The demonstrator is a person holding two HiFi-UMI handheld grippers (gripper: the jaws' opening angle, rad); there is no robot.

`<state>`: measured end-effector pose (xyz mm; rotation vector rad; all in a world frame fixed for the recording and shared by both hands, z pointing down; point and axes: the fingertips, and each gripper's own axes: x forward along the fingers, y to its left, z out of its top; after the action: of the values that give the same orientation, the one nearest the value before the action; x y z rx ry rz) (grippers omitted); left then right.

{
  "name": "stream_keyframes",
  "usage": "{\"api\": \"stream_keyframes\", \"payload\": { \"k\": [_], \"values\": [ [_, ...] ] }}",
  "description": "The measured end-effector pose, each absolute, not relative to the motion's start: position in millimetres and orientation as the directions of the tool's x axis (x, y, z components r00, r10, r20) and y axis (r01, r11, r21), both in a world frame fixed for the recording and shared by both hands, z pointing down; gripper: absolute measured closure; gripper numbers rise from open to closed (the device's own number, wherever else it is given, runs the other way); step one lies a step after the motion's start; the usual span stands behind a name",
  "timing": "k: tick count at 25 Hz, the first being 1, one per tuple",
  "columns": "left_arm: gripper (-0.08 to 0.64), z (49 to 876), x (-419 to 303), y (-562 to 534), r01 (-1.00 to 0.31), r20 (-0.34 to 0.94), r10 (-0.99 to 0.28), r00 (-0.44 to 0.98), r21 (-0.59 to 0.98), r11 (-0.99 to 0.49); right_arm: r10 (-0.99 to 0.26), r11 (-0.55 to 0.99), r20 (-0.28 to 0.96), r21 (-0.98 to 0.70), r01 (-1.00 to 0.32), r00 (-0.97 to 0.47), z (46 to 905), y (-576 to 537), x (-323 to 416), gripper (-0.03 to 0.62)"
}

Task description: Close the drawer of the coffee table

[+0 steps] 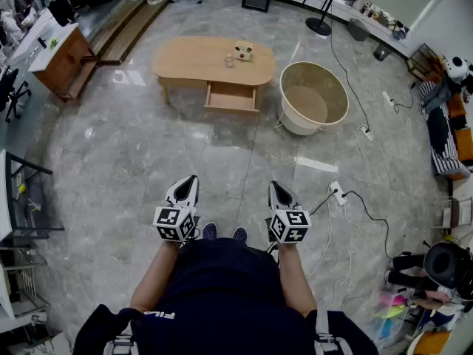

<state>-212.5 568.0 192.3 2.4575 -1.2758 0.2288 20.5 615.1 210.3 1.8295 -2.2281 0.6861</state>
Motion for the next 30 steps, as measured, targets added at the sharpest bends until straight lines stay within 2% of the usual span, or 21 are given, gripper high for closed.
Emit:
{"api": "stream_keyframes", "payload": {
  "k": [5,10,15,21,30],
  "values": [
    [0.535,194,-206,567,-0.817,0.306,-0.757,0.577,0.240,-0.525,-0.878,0.139,0.419,-0.238,-0.961,-0.231,211,616,27,0.566],
    [0.535,192,-204,568,-0.820,0.310,-0.760,0.572,0.243,-0.518,-0.898,0.116,0.372,-0.311,-0.943,-0.233,203,616,37,0.565],
    [0.535,196,-195,573,-0.826,0.311,-0.766,0.562,0.251,-0.504,-0.892,0.119,0.384,-0.307,-0.944,-0.237,208,621,47,0.566],
    [0.535,194,-183,574,-0.831,0.306,-0.774,0.554,0.250,-0.496,-0.888,0.179,0.388,-0.204,-0.962,-0.247,202,618,52,0.565],
    [0.535,200,-167,598,-0.855,0.324,-0.793,0.516,0.245,-0.457,-0.865,0.213,0.402,-0.246,-0.946,-0.299,214,627,70,0.565]
  ]
}}
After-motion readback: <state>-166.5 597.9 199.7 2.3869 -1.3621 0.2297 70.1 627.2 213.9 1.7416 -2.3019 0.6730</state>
